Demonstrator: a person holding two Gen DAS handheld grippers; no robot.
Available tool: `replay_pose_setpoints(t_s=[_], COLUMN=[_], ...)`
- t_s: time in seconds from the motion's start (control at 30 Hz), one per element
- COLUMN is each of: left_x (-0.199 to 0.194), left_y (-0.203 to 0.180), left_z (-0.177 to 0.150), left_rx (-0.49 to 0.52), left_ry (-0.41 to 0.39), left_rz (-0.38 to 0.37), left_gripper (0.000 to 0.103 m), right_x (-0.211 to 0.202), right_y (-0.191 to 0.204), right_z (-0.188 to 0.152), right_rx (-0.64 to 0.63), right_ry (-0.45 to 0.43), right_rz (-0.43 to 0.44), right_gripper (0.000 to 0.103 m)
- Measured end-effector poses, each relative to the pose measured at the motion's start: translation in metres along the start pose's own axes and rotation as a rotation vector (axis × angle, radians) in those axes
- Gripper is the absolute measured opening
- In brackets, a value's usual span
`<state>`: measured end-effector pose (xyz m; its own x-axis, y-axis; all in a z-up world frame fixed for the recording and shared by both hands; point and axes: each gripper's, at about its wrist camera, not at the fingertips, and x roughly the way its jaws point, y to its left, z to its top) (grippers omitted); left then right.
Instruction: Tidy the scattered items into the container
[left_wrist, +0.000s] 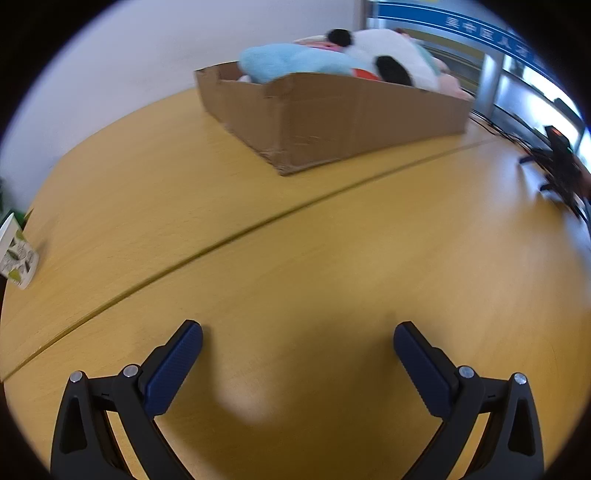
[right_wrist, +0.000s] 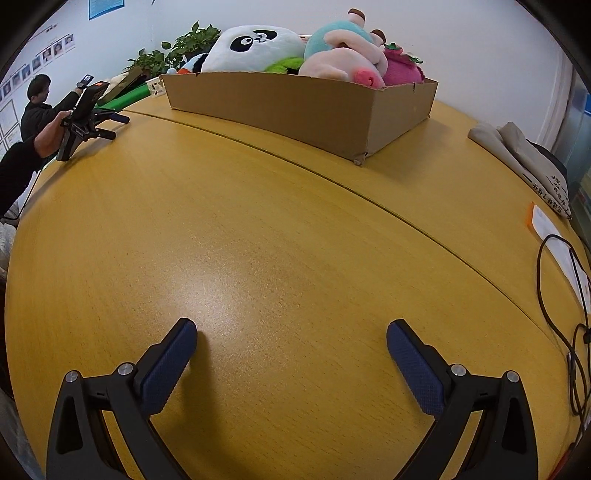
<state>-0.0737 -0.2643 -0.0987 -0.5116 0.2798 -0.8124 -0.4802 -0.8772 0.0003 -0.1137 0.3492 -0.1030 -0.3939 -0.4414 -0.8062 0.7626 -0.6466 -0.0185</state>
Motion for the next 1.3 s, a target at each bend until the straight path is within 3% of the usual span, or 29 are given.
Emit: replay_pose_setpoints(t_s=[0.1,1.3], left_x=[-0.0058,0.0006], left_y=[-0.0018,-0.0083], left_z=[-0.0082,0.0005], left_rx=[0.039,0.043], left_ry=[-0.002,-0.002], left_rz=[-0.027,-0.024], left_gripper=[0.103,0.103], right_x=[-0.0027,-0.0012], right_y=[-0.0025,-0.003], right_z=[-0.0028,-0.0036], right_rx=[-0.003,-0.005], right_ry=[0.001,0.0], right_rz=[0.005,0.001], right_gripper=[0.103,0.103])
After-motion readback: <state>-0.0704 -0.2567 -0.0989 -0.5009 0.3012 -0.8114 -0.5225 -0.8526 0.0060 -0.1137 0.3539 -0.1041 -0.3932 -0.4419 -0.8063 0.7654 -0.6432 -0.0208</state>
